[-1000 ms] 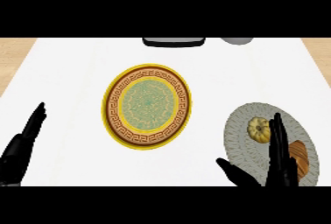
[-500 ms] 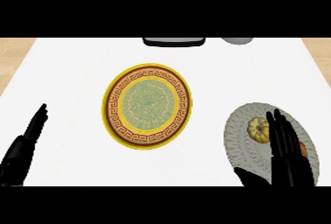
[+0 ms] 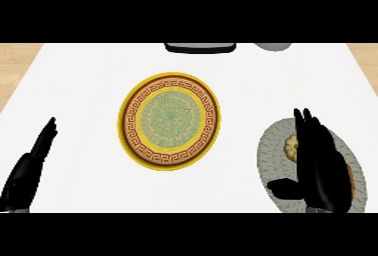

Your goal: Pick the squash from the placemat and place it in the plate

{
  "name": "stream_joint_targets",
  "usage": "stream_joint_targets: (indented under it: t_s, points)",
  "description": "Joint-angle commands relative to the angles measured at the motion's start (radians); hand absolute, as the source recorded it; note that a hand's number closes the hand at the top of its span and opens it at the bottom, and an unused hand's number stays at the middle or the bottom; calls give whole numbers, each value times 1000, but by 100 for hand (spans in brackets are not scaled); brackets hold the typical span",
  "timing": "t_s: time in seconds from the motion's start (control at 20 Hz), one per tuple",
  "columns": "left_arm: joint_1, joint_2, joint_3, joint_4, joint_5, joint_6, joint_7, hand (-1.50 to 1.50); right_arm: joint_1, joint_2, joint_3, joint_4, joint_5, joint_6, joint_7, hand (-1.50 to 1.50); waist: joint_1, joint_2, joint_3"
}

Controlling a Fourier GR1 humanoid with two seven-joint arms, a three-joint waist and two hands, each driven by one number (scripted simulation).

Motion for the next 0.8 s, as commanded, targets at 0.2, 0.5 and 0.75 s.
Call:
stream_joint_targets:
  t_s: [0.2, 0.5, 0.75]
  points:
    - [-25, -35, 4, 32, -22, 1, -5, 0, -92, -41, -90, 132, -38, 231, 56, -150, -4, -1, 2]
    - [-60, -51, 27, 49, -47, -11, 8, 0, -144, -61, -165, 297, -69, 196, -59, -150, -4, 0, 2]
    - [-15, -80, 38, 19, -64, -33, -6, 0, -154, -47, -169, 333, -67, 238, -72, -150, -4, -1, 2]
